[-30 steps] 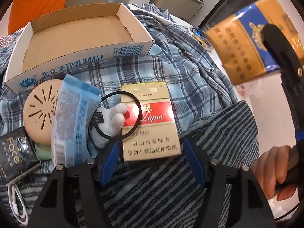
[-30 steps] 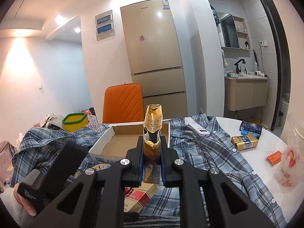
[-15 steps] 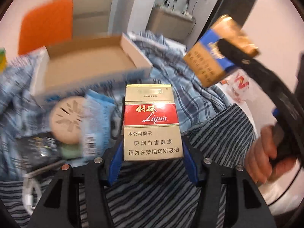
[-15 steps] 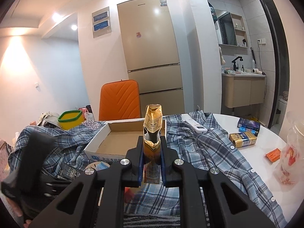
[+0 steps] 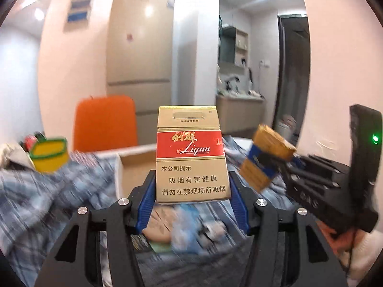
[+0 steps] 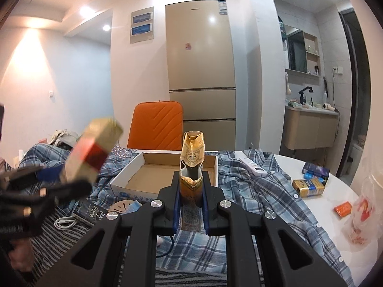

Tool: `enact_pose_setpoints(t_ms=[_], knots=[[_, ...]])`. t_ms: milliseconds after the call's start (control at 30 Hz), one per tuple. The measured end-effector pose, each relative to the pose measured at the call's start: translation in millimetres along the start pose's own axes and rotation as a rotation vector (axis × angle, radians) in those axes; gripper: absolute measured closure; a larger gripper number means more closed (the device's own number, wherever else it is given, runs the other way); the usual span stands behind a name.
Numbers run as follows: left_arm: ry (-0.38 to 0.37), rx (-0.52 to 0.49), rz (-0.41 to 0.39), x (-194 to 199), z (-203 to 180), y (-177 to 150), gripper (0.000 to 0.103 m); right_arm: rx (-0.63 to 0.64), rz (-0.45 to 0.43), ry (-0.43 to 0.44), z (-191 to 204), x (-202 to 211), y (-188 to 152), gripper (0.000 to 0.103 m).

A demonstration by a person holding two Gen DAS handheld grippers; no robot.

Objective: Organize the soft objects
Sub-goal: 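Carry the Liqun pack with the left tool into the box while the right tool places the gold object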

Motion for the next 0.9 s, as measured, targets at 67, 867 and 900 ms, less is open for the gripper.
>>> enact_pose_setpoints(t_ms=[67, 867, 900], knots=[[0.028, 0.015, -0.012, -9.2, 7.1, 8.8, 0.047, 0.0, 0.014, 0.0, 4.3, -3.4, 6.1, 0.089], [0.219, 0.029, -0.142, -107.0, 68.6, 14.8, 0.047, 0.029, -0.056, -0.045, 33.9, -129.7, 72.7, 0.089], [0.23, 0.029, -0.139, -109.9, 70.6, 9.0, 0.047, 0.024, -0.054, -0.04, 32.7, -134.8, 68.7, 0.089]])
Point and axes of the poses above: each gripper's, at about its wrist camera, not at the fingertips, and x roughly against the way its jaws point, z to its left, y to its top, the point moved 2 cm from there along -x, roughly the way its jaws point, and after that the axes turned 11 degrees about -z, right-handed, at the moved point
